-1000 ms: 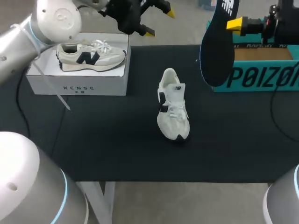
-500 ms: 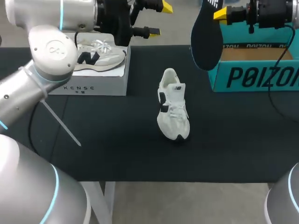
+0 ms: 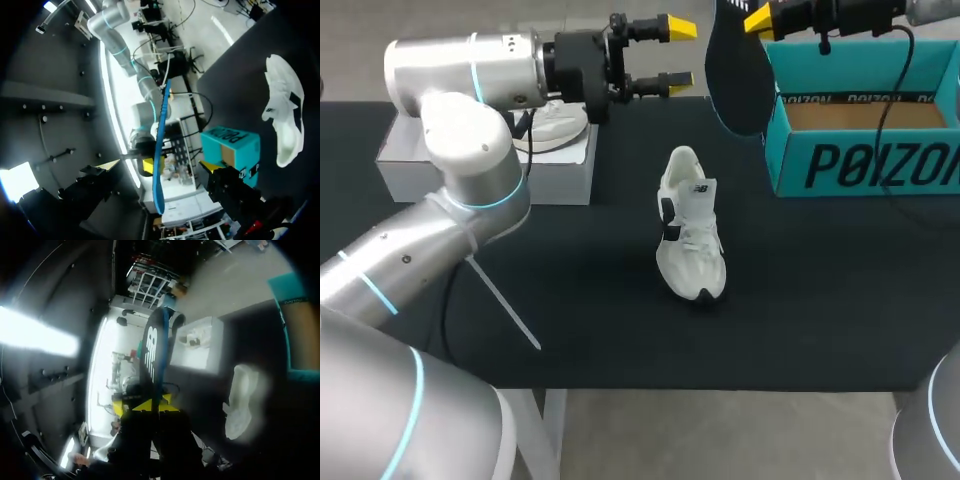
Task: Take the shoe out of the shoebox, open the shoe tongue, remove and reinsert the insole, then place the shoe into the shoebox
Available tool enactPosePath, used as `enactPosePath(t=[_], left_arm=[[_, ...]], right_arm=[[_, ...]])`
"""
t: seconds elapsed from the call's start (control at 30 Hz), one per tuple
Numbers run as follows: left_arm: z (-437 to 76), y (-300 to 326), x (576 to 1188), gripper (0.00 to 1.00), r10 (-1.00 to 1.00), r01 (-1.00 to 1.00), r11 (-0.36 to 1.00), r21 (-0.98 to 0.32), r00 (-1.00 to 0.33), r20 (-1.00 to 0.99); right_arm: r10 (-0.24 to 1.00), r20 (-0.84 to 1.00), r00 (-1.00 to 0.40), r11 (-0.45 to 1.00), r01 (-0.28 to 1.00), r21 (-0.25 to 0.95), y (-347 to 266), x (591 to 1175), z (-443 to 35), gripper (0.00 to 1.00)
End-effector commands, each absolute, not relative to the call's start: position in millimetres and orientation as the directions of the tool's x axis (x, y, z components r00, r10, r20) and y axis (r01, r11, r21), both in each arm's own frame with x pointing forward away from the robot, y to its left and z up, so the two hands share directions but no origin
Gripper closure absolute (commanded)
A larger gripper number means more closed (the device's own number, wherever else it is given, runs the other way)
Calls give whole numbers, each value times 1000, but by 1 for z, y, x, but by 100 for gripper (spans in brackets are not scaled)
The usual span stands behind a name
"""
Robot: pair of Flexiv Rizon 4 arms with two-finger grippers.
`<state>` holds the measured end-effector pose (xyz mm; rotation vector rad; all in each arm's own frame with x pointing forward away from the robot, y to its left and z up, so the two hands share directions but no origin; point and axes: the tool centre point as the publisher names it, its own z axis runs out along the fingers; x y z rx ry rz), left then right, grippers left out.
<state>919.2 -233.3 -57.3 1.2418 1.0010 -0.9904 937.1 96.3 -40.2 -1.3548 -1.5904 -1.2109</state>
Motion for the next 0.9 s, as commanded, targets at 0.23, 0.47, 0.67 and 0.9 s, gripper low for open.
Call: enactPosePath(t=[0.23, 0.47, 0.67, 0.9], left_arm=[[-49, -268, 911, 0, -140, 966, 23, 259, 260, -955], [-53, -282, 912, 0, -103, 962, 54, 268, 272, -957], [-59, -285, 913, 48, -81, 966, 57, 252, 256, -963], [-65, -281, 915, 16, -45, 964, 66, 258, 262, -964]], right_arm=[[359, 909, -212, 139, 975, 172, 120, 944, -47, 100], [385, 901, -199, 20, 978, 208, 122, 951, -50, 100], [392, 900, -190, -11, 977, 211, 121, 954, -52, 100], [397, 898, -188, 13, 980, 200, 119, 951, -54, 100]])
